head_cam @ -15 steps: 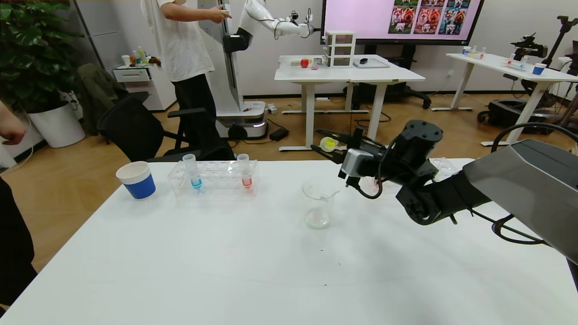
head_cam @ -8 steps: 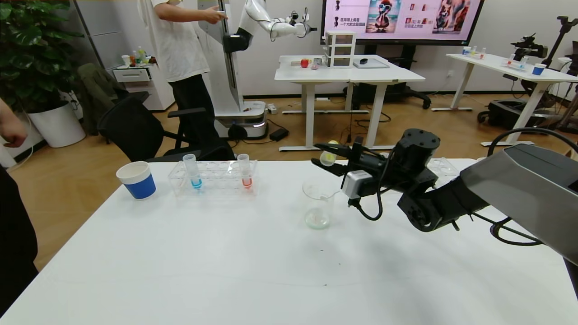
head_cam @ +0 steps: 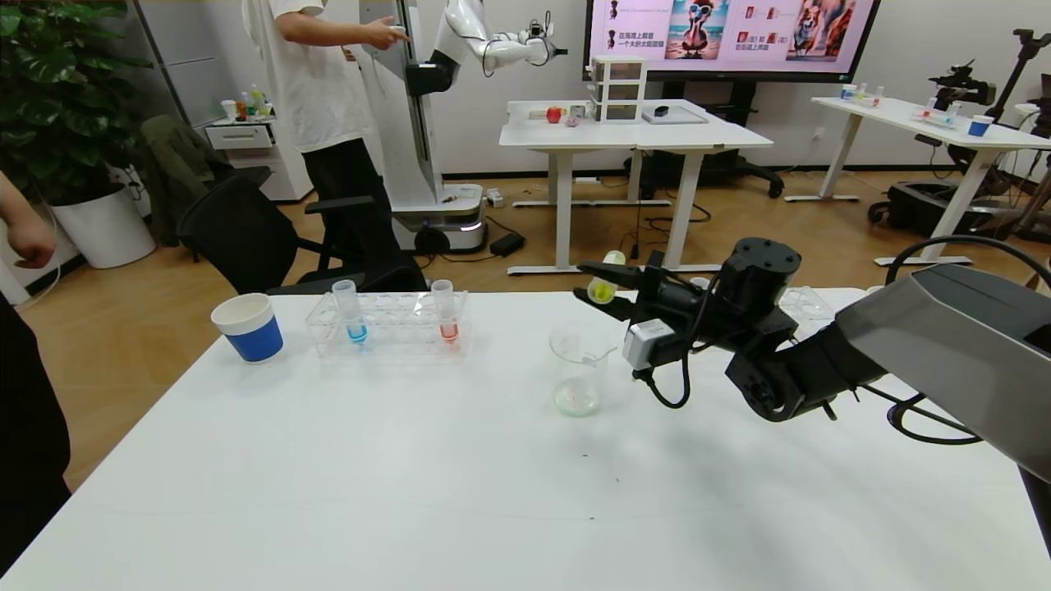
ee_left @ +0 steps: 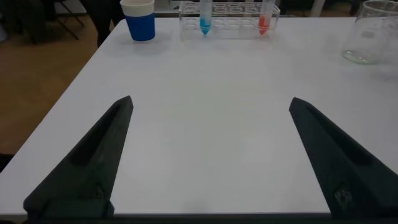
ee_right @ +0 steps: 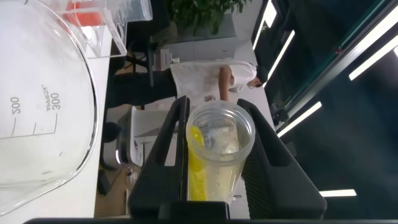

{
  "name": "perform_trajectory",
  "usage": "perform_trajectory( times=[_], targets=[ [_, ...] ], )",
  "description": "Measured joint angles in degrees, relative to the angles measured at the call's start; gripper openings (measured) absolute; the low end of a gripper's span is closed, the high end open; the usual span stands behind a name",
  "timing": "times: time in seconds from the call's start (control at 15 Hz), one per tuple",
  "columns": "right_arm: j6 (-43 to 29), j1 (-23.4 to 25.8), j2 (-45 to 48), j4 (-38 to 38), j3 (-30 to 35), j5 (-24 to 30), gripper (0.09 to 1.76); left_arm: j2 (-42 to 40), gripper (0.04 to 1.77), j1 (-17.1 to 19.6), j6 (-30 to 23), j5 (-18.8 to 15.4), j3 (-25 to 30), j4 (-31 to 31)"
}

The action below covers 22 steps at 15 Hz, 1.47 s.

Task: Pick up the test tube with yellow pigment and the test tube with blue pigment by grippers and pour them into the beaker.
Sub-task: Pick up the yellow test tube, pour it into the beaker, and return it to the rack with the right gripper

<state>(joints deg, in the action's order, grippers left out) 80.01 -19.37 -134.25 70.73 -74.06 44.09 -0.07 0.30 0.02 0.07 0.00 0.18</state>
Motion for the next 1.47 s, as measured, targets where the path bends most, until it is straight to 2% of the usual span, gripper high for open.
perform_trajectory(
  times=[0.8, 1.47],
  targets=[
    [10.8, 0.0, -0.5, -0.4, -1.4, -0.9, 0.51, 0.0, 1.75, 0.0, 0.0, 0.0, 0.0, 0.0],
    [27.6, -0.4, 0.7, -8.0, -1.2, -0.1, 0.51, 0.0, 1.75, 0.0, 0.0, 0.0, 0.0, 0.0]
  ],
)
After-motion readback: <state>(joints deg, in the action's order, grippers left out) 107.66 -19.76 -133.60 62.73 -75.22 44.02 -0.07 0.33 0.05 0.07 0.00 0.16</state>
